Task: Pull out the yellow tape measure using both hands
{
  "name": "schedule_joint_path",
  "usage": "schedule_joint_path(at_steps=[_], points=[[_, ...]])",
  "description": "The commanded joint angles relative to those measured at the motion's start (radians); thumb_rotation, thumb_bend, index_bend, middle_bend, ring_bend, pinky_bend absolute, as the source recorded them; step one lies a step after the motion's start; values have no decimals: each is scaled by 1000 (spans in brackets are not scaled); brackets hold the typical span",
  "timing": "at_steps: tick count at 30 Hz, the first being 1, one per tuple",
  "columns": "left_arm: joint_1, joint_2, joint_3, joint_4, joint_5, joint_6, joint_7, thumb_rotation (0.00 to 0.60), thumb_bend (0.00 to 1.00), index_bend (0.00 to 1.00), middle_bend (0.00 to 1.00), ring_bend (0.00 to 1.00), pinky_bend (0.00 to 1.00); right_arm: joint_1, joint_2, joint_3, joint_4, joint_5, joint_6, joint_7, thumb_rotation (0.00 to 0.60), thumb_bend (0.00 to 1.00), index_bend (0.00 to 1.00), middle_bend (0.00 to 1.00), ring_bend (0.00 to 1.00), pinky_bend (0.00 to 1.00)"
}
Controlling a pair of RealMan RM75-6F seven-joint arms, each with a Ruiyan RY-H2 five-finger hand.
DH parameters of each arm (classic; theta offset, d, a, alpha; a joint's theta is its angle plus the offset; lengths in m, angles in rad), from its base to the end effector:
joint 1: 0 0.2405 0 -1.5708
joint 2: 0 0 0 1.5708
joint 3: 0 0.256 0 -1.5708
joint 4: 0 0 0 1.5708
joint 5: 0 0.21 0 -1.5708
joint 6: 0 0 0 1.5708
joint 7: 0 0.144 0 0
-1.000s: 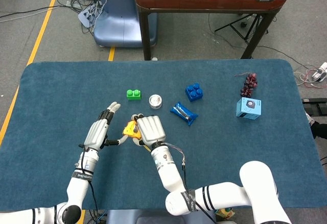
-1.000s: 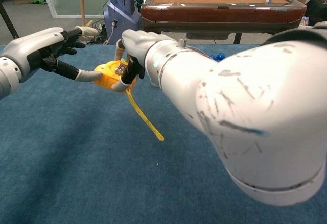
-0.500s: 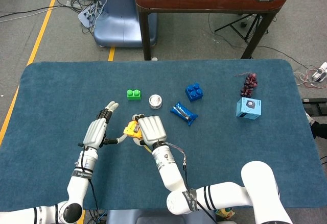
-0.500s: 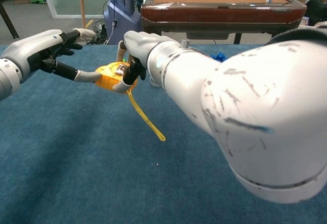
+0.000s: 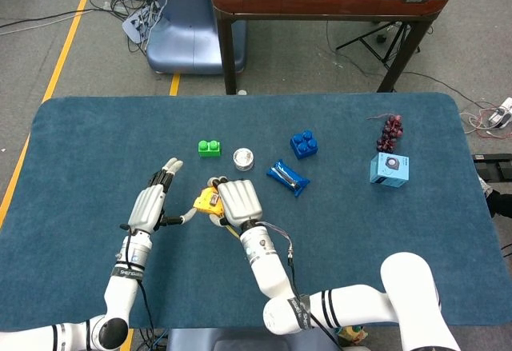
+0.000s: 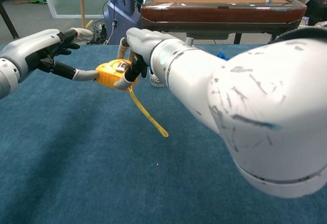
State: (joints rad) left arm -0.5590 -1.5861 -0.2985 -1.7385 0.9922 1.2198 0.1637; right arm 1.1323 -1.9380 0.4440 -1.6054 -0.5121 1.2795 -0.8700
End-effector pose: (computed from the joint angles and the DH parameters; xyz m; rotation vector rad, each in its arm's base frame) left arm -0.1400 0.3082 0.0131 -1.3324 -1.4230 -1.2772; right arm 0.0397 -0.3175 -0.0796 1.7779 -1.1055 0.9791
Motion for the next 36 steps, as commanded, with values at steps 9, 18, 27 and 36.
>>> schedule_joint_path(at_steps=[9,18,27,36], points=[[-4,-5,-8,6,-9,2,4,600,213,0,0,0,0,-13,16,-13,-17,-8,-9,9,600,643,563,563,498,390],[-7,-8,-18,13,-18,7,7,600,213,0,0,0,0,-21,28,-27,-26,-3,-19,10,600,643,572,570,498,390],[-7,-3,-27,22,-33,9,9,600,214,0,0,0,0,-26,40,-29,-34,5,-28,15,600,643,572,570,500,391],[-3,10,-41,39,-56,9,2,600,214,0,0,0,0,-21,51,-31,-44,30,-30,-3,600,643,575,572,503,390]])
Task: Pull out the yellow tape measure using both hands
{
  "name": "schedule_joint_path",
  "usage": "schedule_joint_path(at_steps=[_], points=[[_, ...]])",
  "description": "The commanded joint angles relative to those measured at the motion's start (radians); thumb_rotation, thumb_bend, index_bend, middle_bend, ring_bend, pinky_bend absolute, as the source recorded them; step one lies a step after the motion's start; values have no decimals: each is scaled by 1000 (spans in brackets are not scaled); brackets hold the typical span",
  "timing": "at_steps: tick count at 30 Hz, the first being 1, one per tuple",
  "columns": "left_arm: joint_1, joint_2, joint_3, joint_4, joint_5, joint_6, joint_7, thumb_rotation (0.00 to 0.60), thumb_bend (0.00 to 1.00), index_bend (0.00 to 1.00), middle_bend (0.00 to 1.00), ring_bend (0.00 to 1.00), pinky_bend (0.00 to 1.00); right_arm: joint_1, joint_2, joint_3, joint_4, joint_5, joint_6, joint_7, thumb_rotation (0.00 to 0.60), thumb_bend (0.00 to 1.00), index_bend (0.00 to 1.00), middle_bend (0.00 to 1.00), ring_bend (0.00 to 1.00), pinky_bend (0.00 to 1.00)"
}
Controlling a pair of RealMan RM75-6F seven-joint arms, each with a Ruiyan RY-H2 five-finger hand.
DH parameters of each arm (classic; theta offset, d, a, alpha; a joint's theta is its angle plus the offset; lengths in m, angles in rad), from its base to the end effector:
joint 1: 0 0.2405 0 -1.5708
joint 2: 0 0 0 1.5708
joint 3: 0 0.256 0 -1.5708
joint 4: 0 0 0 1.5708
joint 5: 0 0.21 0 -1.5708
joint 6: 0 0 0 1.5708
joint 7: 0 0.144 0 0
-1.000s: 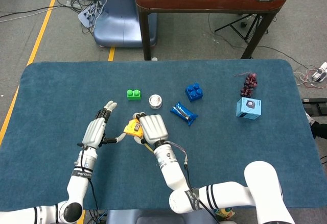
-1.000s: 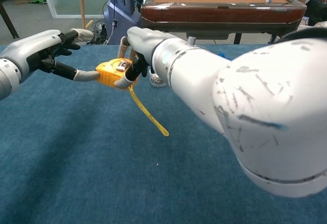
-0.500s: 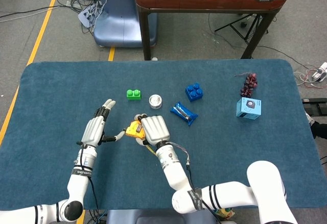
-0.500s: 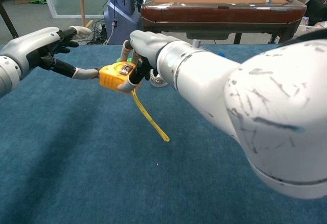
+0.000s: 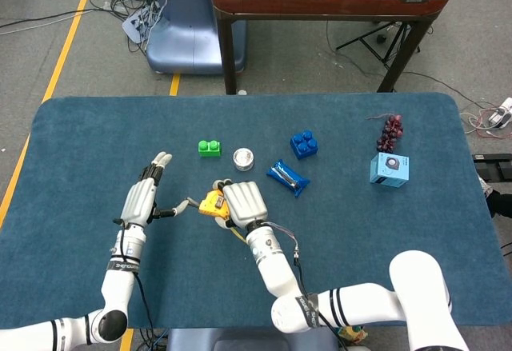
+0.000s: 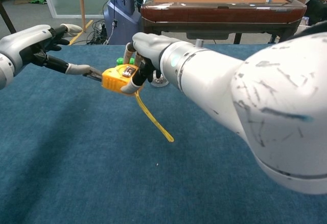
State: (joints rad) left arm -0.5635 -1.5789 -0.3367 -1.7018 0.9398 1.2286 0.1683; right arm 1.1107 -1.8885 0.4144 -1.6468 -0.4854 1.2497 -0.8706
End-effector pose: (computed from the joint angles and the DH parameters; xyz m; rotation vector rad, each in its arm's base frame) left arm -0.1512 0.3220 0.0227 -1.2554 -1.4058 -1.2564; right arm 0.0268 -0.3166 -0.0761 1.8155 -1.1151 0.9352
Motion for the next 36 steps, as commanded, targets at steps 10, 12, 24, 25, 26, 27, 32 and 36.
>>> schedule_joint_path(at_steps=[10,12,24,25,26,27,32,36], points=[[7,24,-9,20,-37,-10,2,600,214,0,0,0,0,3,8,-1,-13,2,10,0,600,643,578,576,506,391],[7,29,-7,18,-40,-14,3,600,214,0,0,0,0,3,8,-1,-13,1,11,2,600,642,580,576,507,390],[2,52,-2,10,-67,-45,10,600,215,242,0,0,0,3,8,-4,-7,-4,10,11,600,642,580,577,508,390],[0,54,1,10,-67,-50,14,600,217,262,0,0,0,3,8,-5,-4,-4,10,12,600,642,580,577,508,390],[-1,56,2,11,-68,-52,16,600,223,287,0,0,0,2,8,-4,-3,-3,9,14,600,642,580,577,508,390],[-2,56,2,12,-68,-53,17,600,228,297,0,0,0,2,9,-3,-2,-3,8,15,600,642,580,577,508,390],[-6,53,3,21,-67,-51,16,600,264,333,0,0,0,1,11,-3,-1,-4,4,22,600,642,580,577,508,390],[-8,49,7,31,-63,-45,21,600,285,359,0,0,0,1,12,-4,0,-10,2,28,600,642,582,577,509,390]])
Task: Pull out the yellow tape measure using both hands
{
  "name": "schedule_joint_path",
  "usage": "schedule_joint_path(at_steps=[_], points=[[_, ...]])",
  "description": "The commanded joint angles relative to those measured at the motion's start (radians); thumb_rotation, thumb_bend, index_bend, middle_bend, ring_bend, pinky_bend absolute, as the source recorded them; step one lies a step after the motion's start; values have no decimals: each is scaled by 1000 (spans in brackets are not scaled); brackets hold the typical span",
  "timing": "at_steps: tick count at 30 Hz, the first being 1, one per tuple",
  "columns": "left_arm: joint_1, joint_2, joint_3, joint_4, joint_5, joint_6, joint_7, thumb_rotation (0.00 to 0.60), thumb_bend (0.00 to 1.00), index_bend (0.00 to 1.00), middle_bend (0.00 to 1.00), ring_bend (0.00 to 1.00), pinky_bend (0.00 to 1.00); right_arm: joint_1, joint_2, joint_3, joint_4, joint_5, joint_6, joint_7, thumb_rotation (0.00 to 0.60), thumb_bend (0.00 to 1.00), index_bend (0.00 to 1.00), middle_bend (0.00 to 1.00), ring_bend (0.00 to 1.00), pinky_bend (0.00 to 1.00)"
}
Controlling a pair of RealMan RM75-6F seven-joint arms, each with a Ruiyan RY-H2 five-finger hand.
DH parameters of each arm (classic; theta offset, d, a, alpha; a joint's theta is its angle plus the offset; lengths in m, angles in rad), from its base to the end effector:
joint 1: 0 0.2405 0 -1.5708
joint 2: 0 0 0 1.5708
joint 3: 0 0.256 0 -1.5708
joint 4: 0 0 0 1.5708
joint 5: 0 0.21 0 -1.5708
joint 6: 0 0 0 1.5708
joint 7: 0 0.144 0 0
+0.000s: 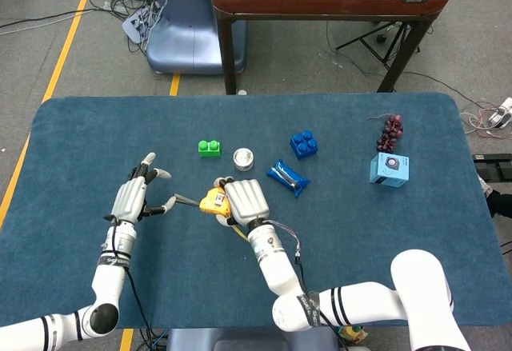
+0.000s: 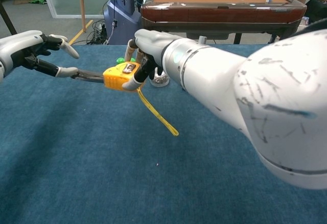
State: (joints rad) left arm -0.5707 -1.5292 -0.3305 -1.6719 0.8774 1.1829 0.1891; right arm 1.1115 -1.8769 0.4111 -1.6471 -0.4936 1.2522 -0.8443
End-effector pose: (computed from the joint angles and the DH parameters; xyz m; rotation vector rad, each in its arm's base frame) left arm -0.1719 0.3304 0.0300 -1.2658 -1.3920 -1.1544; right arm 0.0257 -0.3196 -0.0726 1.8001 -1.1211 0.9543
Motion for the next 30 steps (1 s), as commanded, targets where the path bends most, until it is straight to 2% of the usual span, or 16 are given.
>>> schedule_joint_path(at_steps=[1,17,22,30], points=[[0,-1,0,1,-1,0,-1,600,291,367,0,0,0,-1,0,-1,1,-2,0,2,600,642,582,577,510,390],[-5,15,2,-2,-13,-23,-13,600,389,450,0,0,0,-5,8,1,4,-2,-8,18,600,643,583,578,511,390],[-7,17,4,-3,-16,-28,-16,600,459,464,0,0,0,-8,12,0,2,1,-12,23,600,643,583,578,511,390],[-9,18,3,0,-17,-26,-19,600,496,514,0,0,0,-12,17,1,3,-1,-15,35,600,643,583,578,511,390]])
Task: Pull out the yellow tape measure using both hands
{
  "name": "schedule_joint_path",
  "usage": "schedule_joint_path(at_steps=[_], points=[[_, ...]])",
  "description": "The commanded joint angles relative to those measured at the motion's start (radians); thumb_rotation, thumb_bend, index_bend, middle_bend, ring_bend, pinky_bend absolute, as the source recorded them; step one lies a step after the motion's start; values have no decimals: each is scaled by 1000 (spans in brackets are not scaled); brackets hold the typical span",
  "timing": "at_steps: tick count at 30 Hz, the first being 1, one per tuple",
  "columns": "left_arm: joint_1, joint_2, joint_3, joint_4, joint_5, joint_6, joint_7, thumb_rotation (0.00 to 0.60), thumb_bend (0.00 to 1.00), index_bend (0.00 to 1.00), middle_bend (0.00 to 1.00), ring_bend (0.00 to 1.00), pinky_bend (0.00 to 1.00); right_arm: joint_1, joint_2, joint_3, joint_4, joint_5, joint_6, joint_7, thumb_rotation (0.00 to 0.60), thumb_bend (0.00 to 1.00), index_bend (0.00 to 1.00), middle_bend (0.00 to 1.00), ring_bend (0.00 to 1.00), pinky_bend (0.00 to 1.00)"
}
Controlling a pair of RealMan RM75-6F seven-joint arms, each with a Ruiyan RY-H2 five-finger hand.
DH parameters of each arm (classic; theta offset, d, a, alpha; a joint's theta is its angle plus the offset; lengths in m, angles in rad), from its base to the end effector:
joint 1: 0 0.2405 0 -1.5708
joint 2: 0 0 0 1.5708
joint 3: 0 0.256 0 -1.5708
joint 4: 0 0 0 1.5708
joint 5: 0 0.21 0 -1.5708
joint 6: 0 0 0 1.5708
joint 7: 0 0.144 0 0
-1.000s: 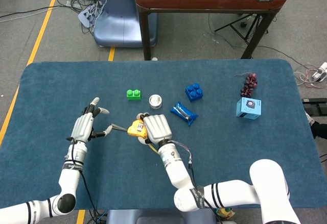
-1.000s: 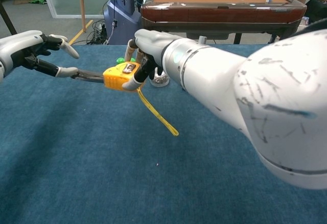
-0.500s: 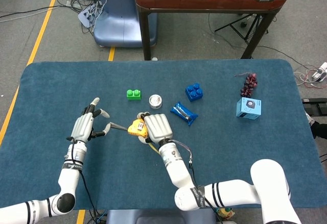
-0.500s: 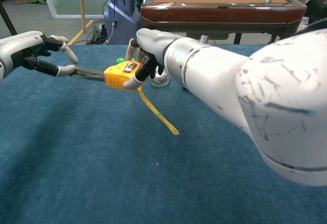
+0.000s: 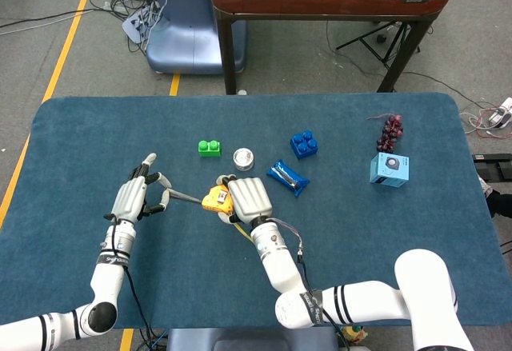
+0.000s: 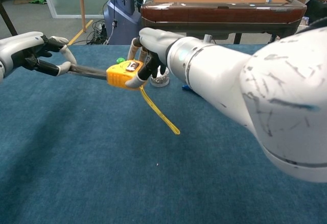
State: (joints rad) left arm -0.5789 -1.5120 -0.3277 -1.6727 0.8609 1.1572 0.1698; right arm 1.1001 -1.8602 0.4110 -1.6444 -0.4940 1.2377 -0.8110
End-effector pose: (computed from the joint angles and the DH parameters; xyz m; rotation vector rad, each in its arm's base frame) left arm -0.1736 0.3324 0.0310 -1.2732 -1.4168 -1.1468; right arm 0.0203 -0.3242 -0.0696 1.7817 -1.1499 0.9648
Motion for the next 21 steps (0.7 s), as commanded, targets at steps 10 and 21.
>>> schedule_joint_path(at_steps=[10,21], points=[[6,10,3,-2,13,10,-10,600,502,579,0,0,0,-6,13,2,-8,-6,-2,15,600,642,584,579,511,390],[18,22,10,-1,37,14,-35,600,501,595,0,0,0,-18,38,-1,-25,-17,-5,31,600,642,589,582,517,391]])
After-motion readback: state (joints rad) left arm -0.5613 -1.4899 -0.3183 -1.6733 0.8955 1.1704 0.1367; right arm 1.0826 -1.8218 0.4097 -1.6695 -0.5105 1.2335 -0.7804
